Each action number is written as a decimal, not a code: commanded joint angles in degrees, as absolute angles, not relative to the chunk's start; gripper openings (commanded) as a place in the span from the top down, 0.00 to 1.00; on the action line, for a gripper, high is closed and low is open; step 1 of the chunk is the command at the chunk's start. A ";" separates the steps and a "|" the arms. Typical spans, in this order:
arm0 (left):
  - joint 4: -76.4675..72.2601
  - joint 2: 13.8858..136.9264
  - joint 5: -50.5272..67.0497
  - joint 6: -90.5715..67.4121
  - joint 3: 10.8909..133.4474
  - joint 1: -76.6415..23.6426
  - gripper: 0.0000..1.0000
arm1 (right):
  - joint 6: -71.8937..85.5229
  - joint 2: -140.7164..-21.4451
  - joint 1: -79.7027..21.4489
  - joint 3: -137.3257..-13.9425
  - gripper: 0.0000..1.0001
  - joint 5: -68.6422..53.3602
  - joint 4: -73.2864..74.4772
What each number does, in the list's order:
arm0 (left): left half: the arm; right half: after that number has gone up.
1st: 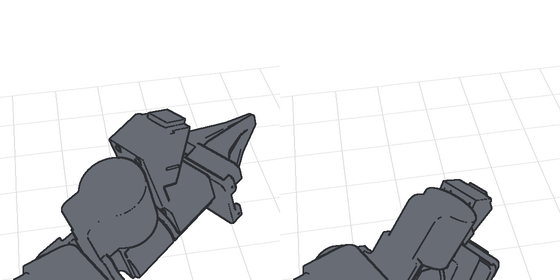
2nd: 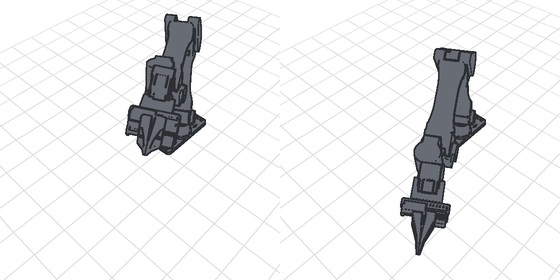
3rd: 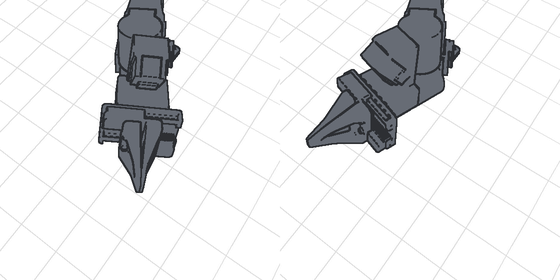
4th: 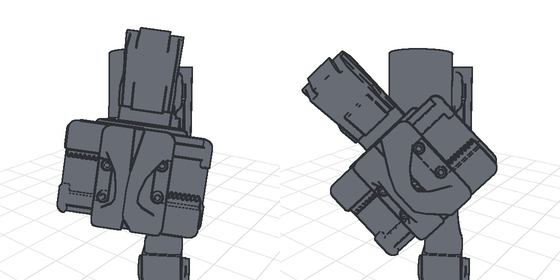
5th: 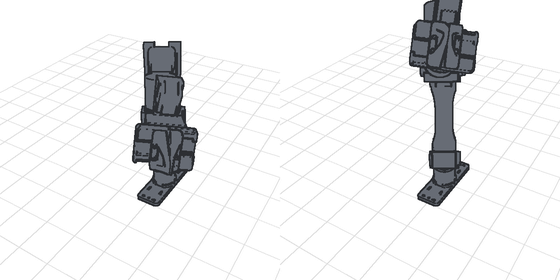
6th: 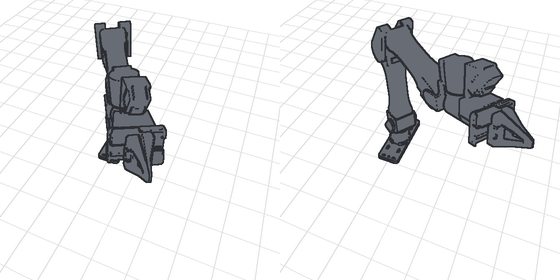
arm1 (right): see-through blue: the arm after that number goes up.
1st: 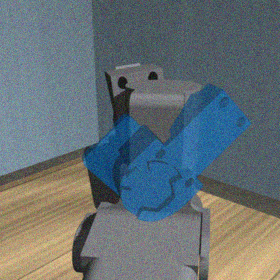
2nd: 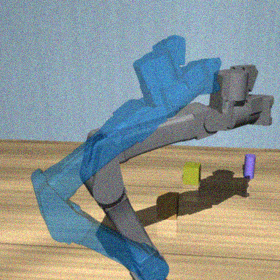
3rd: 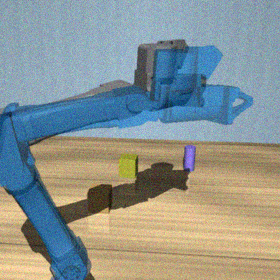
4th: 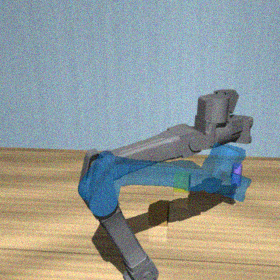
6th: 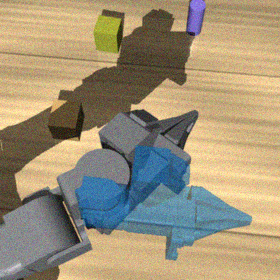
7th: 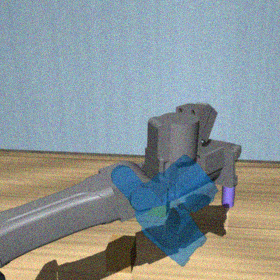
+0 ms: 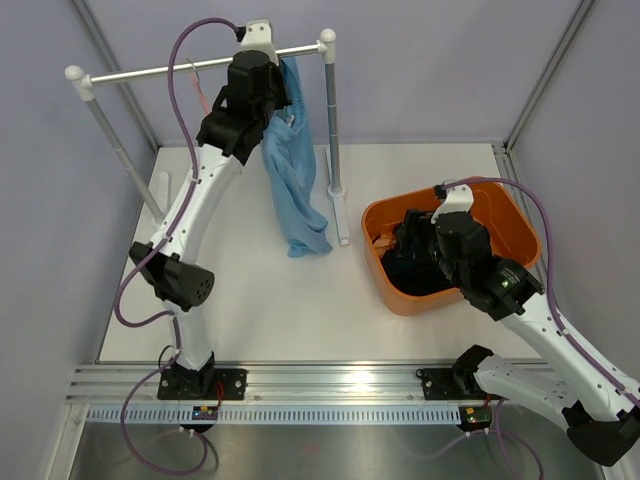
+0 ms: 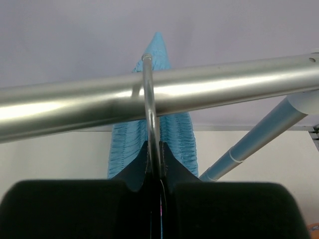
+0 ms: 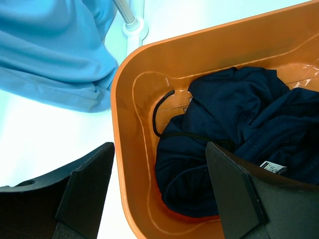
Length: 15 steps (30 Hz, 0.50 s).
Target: Remove the shorts from the hanger
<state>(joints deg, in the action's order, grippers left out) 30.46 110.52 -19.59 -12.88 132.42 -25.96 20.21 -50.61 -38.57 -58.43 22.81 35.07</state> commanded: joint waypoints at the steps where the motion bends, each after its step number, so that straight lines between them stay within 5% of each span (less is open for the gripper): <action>1: 26.63 104.59 -16.43 -9.93 135.44 -25.58 1.00 | 20.57 -50.80 -38.32 -58.45 0.18 21.80 32.78; 15: 33.40 101.96 -13.54 -8.79 132.81 -25.49 1.00 | 20.57 -50.45 -38.32 -58.71 0.18 21.36 32.08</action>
